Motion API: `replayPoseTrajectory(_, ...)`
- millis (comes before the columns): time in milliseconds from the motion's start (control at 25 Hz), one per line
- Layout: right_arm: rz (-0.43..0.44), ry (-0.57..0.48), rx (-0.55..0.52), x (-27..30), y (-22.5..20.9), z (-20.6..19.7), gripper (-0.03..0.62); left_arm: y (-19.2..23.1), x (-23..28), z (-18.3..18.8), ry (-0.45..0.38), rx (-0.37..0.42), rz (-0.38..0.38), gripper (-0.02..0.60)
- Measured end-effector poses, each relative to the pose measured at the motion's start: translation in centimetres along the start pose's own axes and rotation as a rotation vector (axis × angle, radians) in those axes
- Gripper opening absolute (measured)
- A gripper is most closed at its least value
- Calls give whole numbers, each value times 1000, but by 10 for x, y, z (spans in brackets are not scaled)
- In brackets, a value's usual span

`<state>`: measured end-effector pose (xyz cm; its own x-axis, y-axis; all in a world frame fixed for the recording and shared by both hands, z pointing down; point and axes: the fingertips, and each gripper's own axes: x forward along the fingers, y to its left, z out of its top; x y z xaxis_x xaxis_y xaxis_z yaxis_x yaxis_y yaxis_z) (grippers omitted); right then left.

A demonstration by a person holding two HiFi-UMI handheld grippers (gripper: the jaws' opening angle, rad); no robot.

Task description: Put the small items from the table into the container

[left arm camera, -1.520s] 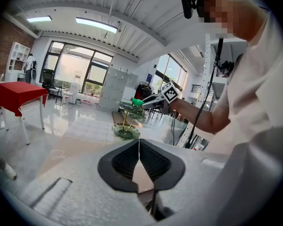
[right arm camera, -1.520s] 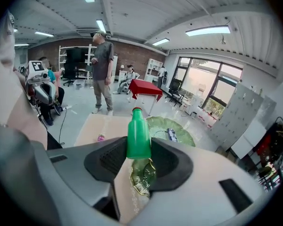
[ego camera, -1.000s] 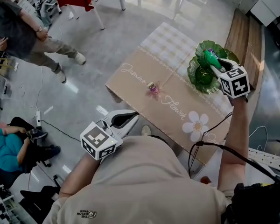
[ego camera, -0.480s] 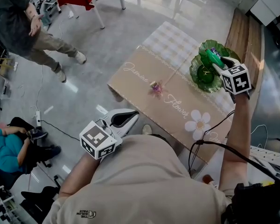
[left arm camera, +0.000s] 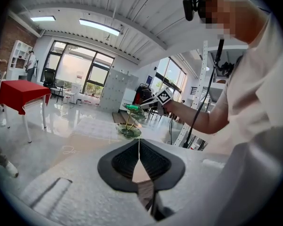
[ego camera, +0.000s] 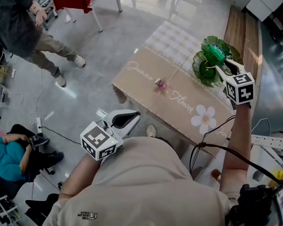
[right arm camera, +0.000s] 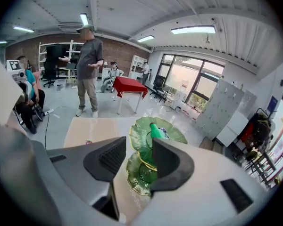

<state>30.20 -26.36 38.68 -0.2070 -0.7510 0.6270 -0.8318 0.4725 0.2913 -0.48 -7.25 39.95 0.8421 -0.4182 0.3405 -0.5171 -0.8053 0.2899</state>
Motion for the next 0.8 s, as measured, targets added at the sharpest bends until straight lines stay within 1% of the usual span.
replayPoseTrajectory(80, 3, -17, 22, -10, 21, -3, 167, -2, -10, -2, 1, 4, -10, 8)
replayPoseTrajectory(320, 51, -41, 89, -31, 100, -17, 133, -9, -36, -12, -1, 4, -55, 8)
replayPoseTrajectory(440, 86, -53, 142, -39, 144, -25, 90, -14, -50, -18, -1, 4, -78, 8)
replayPoseTrajectory(600, 138, -50, 170, -48, 205, -36, 41, -20, -67, -27, 4, 9, -107, 8)
replayPoseTrajectory(800, 183, -61, 203, -63, 271, -46, 20, -26, -85, -37, 6, 17, -139, 8)
